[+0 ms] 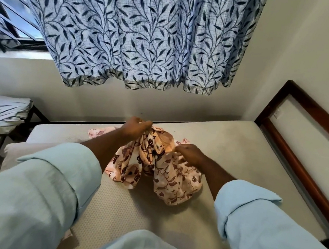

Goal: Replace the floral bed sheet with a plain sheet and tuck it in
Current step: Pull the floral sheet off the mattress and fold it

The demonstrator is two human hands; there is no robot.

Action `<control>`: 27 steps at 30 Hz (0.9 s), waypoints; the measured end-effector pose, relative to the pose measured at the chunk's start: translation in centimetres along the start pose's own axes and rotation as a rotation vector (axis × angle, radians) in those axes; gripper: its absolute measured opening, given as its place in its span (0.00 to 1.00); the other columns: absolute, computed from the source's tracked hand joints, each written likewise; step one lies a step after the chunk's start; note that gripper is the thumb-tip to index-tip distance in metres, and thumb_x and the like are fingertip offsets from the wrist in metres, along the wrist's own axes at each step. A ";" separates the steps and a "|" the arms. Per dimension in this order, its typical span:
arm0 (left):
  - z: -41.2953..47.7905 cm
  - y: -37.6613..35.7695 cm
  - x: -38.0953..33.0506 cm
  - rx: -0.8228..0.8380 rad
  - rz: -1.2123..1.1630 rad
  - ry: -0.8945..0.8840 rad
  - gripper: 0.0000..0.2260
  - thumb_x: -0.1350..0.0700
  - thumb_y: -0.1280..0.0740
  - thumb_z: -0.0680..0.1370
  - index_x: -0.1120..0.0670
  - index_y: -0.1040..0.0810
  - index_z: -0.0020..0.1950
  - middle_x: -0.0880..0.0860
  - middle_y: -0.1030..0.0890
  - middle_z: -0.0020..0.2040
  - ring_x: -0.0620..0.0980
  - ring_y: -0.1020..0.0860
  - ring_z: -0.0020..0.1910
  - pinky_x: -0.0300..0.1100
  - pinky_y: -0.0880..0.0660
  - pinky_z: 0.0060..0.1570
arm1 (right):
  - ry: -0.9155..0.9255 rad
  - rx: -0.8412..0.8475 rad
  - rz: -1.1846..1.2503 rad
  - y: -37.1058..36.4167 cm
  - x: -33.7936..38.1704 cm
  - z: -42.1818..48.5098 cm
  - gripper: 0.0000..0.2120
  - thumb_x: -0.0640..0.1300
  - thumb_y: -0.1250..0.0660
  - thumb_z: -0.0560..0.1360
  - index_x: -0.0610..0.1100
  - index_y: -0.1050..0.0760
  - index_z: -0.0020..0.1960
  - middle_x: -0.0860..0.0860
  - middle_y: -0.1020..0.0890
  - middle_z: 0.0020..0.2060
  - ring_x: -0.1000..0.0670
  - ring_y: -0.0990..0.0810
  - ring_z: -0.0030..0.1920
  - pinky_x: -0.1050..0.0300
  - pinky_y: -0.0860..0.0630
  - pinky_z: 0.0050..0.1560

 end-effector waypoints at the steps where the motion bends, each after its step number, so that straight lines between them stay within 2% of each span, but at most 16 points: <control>1: 0.1 -0.2 0.0 0.005 -0.007 -0.007 0.18 0.50 0.36 0.81 0.66 0.20 0.50 0.59 0.19 0.41 0.55 0.21 0.39 0.49 0.23 0.46 | 0.011 0.027 0.034 -0.5 0.6 0.1 0.18 0.56 0.34 0.80 0.44 0.19 0.59 0.47 0.17 0.53 0.46 0.18 0.51 0.52 0.23 0.47; 4: 0.3 -0.9 0.1 0.012 -0.019 -0.023 0.18 0.51 0.35 0.81 0.67 0.20 0.50 0.62 0.20 0.41 0.56 0.22 0.39 0.50 0.24 0.44 | 0.085 0.026 0.031 -1.4 1.4 0.8 0.23 0.59 0.30 0.77 0.42 0.19 0.60 0.46 0.15 0.52 0.47 0.16 0.49 0.53 0.20 0.48; 6: 0.4 -0.9 0.0 0.006 -0.014 -0.027 0.17 0.50 0.35 0.81 0.66 0.20 0.50 0.62 0.19 0.41 0.55 0.21 0.39 0.50 0.23 0.45 | 0.098 0.006 0.058 -1.6 1.2 1.2 0.18 0.52 0.29 0.78 0.40 0.18 0.60 0.44 0.15 0.52 0.48 0.16 0.47 0.58 0.20 0.43; 9: 0.4 -0.2 0.3 -0.044 0.050 -0.016 0.14 0.48 0.35 0.81 0.58 0.18 0.49 0.56 0.16 0.42 0.53 0.17 0.41 0.48 0.20 0.46 | 0.077 -0.065 0.191 -1.1 0.9 1.4 0.14 0.46 0.35 0.82 0.41 0.20 0.64 0.44 0.16 0.54 0.48 0.16 0.48 0.64 0.23 0.37; 12: 0.5 0.5 0.7 -0.113 0.171 -0.016 0.14 0.46 0.35 0.80 0.54 0.16 0.50 0.54 0.15 0.44 0.51 0.16 0.44 0.44 0.21 0.42 | 0.046 -0.187 0.349 -0.4 1.2 2.1 0.14 0.45 0.37 0.82 0.46 0.21 0.66 0.46 0.16 0.59 0.47 0.15 0.54 0.61 0.24 0.41; 14: 0.7 0.5 0.7 -0.136 0.250 -0.042 0.15 0.43 0.34 0.78 0.53 0.15 0.50 0.52 0.15 0.45 0.50 0.17 0.45 0.43 0.20 0.43 | 0.044 -0.264 0.433 0.2 2.1 2.5 0.15 0.47 0.37 0.81 0.48 0.20 0.65 0.49 0.15 0.57 0.46 0.16 0.55 0.58 0.25 0.43; 18: 0.6 -0.2 -0.5 -0.153 0.318 -0.099 0.16 0.42 0.34 0.77 0.52 0.15 0.51 0.51 0.15 0.46 0.49 0.18 0.45 0.45 0.19 0.45 | 0.067 -0.410 0.594 1.3 5.1 2.5 0.10 0.46 0.36 0.80 0.45 0.16 0.52 0.50 0.15 0.43 0.53 0.22 0.38 0.59 0.29 0.33; 20: 0.5 -0.3 -1.5 -0.175 0.313 -0.145 0.15 0.44 0.33 0.78 0.54 0.14 0.52 0.51 0.15 0.48 0.49 0.19 0.45 0.43 0.20 0.44 | 0.011 -0.481 0.640 1.7 5.6 3.0 0.12 0.49 0.37 0.80 0.45 0.18 0.47 0.48 0.16 0.42 0.49 0.20 0.40 0.51 0.22 0.37; 21: 0.5 -0.3 -2.0 -0.186 0.313 -0.166 0.15 0.45 0.33 0.79 0.54 0.15 0.53 0.51 0.16 0.49 0.49 0.19 0.46 0.43 0.21 0.45 | -0.019 -0.500 0.663 1.9 5.7 3.2 0.14 0.53 0.38 0.81 0.45 0.18 0.47 0.46 0.15 0.46 0.45 0.18 0.45 0.46 0.19 0.45; 23: 0.5 -0.3 -2.9 -0.222 0.327 -0.206 0.15 0.45 0.33 0.79 0.55 0.15 0.53 0.50 0.17 0.49 0.49 0.19 0.47 0.42 0.23 0.46 | -0.042 -0.522 0.663 2.2 6.0 3.4 0.21 0.58 0.41 0.82 0.44 0.18 0.54 0.42 0.16 0.54 0.40 0.17 0.55 0.42 0.21 0.59; 24: 0.6 -0.2 -3.4 -0.247 0.328 -0.223 0.15 0.45 0.33 0.78 0.55 0.14 0.51 0.50 0.16 0.48 0.49 0.19 0.45 0.41 0.23 0.45 | -0.029 -0.528 0.636 2.3 6.4 3.0 0.22 0.59 0.41 0.82 0.43 0.18 0.57 0.42 0.16 0.55 0.40 0.18 0.57 0.43 0.21 0.61; 25: 0.6 -0.1 -3.8 -0.272 0.321 -0.237 0.14 0.45 0.33 0.78 0.54 0.14 0.49 0.50 0.16 0.45 0.48 0.19 0.43 0.39 0.24 0.42 | 0.007 -0.512 0.599 2.5 6.8 2.4 0.22 0.60 0.41 0.83 0.44 0.18 0.56 0.44 0.16 0.52 0.42 0.17 0.54 0.46 0.21 0.59; 27: 0.6 0.0 -4.7 -0.304 0.311 -0.253 0.14 0.46 0.33 0.78 0.54 0.14 0.44 0.50 0.16 0.41 0.44 0.20 0.38 0.37 0.27 0.37 | 0.112 -0.429 0.458 2.9 7.6 1.0 0.22 0.65 0.40 0.81 0.47 0.20 0.49 0.50 0.19 0.40 0.51 0.20 0.42 0.55 0.25 0.46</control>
Point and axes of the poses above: each hand's wrist, its own z-axis towards the middle knuckle, its own y-axis out of the back of the hand, x = y × z, the point moved 3 cm from there along z, towards the middle knuckle
